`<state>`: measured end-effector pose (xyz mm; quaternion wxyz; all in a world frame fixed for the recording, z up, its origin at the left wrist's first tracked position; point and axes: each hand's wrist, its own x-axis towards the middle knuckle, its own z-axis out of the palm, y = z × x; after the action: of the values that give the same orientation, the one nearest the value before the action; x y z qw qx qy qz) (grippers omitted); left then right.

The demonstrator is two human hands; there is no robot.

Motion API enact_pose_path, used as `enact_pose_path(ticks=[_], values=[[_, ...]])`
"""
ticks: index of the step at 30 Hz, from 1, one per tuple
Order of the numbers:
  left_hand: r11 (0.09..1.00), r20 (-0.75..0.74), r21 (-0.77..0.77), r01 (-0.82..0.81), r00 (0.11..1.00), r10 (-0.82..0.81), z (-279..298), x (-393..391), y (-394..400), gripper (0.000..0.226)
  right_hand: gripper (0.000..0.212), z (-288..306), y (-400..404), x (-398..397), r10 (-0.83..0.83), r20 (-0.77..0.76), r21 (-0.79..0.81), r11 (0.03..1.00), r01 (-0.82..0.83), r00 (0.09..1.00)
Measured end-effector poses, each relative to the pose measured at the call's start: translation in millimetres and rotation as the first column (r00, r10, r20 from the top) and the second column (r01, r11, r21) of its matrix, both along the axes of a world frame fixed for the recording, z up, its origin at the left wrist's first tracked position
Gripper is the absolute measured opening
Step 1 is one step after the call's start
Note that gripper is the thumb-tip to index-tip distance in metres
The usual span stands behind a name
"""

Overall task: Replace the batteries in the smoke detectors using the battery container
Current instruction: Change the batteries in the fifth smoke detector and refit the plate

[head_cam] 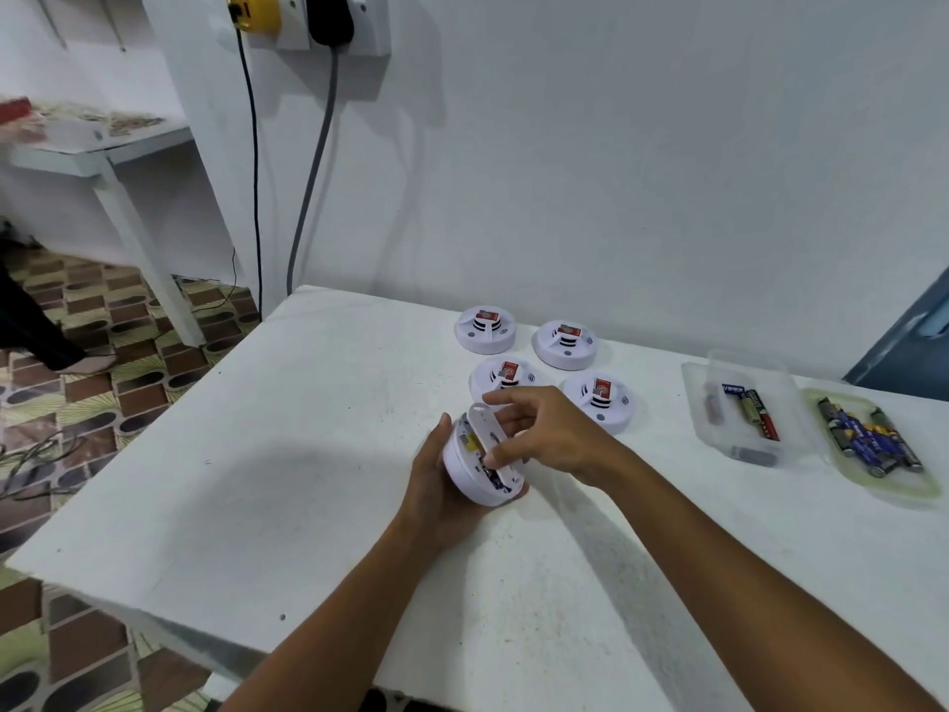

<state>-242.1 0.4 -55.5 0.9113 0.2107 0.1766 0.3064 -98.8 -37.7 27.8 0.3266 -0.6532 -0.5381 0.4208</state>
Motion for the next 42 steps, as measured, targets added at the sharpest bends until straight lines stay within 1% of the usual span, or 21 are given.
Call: enact_pose_path(ticks=[4, 7, 13, 18, 22, 26, 28, 32, 36, 38, 42], values=[[0.999, -0.027, -0.034, -0.014, 1.0, 0.013, -2, 1, 2, 0.061, 0.072, 0, -3, -1, 0.05, 0.136, 0.047, 0.997, -0.056, 0.99], [0.998, -0.044, -0.058, -0.004, 0.999, 0.001, -4, 2, 3, 0.064, 0.074, -1, -3, -2, 0.056, 0.179, 0.061, 0.996, -0.068, 0.982], [0.994, -0.047, -0.107, 0.004, 0.999, -0.009, -7, 2, 5, 0.067, 0.069, -6, -2, -3, 0.058, 0.233, 0.074, 0.994, -0.077, 0.971], [0.991, -0.053, -0.129, 0.017, 0.998, -0.024, -3, 4, 4, 0.065, 0.063, -10, -5, -2, 0.034, 0.219, 0.098, 0.994, -0.057, 0.975], [0.993, -0.079, -0.116, 0.013, 0.997, -0.022, -2, 5, 3, 0.069, 0.054, -19, -10, -2, -0.012, 0.207, 0.144, 0.989, -0.019, 0.978], [0.989, -0.056, -0.146, 0.014, 0.998, -0.023, -1, 4, 2, 0.074, 0.038, -35, -16, -4, -0.083, 0.096, 0.225, 0.973, 0.06, 0.992], [0.991, -0.071, -0.131, 0.004, 0.997, -0.013, -2, 4, 3, 0.074, 0.036, -40, -18, -6, -0.109, 0.064, 0.255, 0.963, 0.089, 0.992], [0.995, -0.108, -0.095, 0.009, 0.994, -0.02, -4, 3, 2, 0.077, 0.038, -41, -19, -5, -0.118, 0.04, 0.252, 0.962, 0.104, 0.992], [0.995, -0.119, -0.095, -0.026, 0.993, 0.015, -7, 2, 2, 0.078, 0.026, -47, -24, -9, -0.112, 0.073, 0.323, 0.943, 0.083, 0.991], [0.994, -0.132, -0.1, -0.042, 0.991, 0.028, -9, 0, 4, 0.08, 0.03, -56, -31, -15, -0.097, 0.121, 0.359, 0.932, 0.048, 0.988], [0.99, -0.142, -0.138, -0.037, 0.99, 0.017, -10, -2, 5, 0.087, 0.055, -77, -44, -23, -0.001, 0.247, 0.36, 0.928, -0.091, 0.969]])
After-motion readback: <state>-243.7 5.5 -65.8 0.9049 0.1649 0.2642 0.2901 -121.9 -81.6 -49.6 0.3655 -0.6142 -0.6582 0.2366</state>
